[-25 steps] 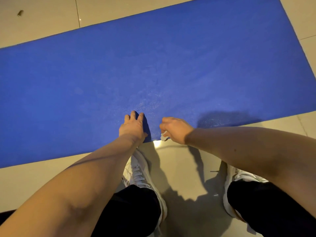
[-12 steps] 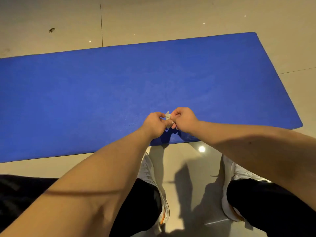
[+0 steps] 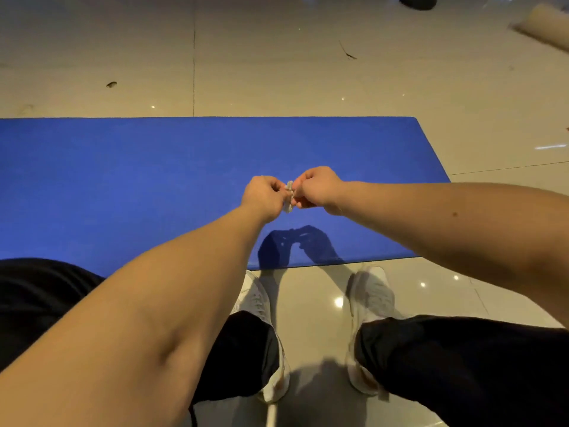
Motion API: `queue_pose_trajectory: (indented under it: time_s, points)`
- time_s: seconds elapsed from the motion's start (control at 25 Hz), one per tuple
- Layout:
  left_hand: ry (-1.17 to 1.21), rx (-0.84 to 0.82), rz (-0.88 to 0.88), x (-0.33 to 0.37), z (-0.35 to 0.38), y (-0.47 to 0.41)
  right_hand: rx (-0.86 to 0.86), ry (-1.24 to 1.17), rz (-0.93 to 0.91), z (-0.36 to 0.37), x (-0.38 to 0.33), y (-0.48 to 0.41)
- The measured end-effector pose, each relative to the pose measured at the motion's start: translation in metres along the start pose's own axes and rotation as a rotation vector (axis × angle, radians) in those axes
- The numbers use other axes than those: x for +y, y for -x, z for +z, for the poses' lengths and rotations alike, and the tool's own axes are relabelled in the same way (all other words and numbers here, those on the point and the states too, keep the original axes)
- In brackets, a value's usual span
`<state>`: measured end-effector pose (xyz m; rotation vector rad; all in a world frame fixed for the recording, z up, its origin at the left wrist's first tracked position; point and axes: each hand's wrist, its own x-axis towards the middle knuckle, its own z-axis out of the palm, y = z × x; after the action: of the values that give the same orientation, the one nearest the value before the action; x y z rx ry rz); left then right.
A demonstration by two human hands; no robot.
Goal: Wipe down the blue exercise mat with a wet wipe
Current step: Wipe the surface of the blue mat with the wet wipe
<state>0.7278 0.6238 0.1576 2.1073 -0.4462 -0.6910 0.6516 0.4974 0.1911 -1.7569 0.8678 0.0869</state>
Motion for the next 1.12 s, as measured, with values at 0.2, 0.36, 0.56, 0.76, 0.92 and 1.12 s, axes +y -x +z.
queue_pose_trajectory:
  time_s: [0.2,0.36,0.56,0.76,0.92,1.12]
  points:
    - [-0.028,0.076,0.026,0.017,-0.004,0.021,-0.065,-0.118,0.067,-0.005,-0.011,0.015]
    - [-0.022,0.079,0.021,0.021,0.002,0.03,-0.056,-0.135,0.083,-0.005,-0.006,0.009]
    - [0.094,0.03,-0.011,-0.009,0.025,0.011,0.03,-0.008,0.103,0.007,0.025,-0.033]
    - [-0.165,-0.077,-0.165,-0.076,0.064,-0.02,-0.089,0.353,-0.031,0.001,0.102,-0.071]
    - [-0.699,-0.13,-0.212,-0.13,0.067,-0.031,-0.04,0.53,-0.047,0.008,0.194,-0.079]
    - [-0.889,-0.118,-0.341,-0.175,0.06,-0.037,0.143,0.468,-0.098,0.049,0.237,-0.062]
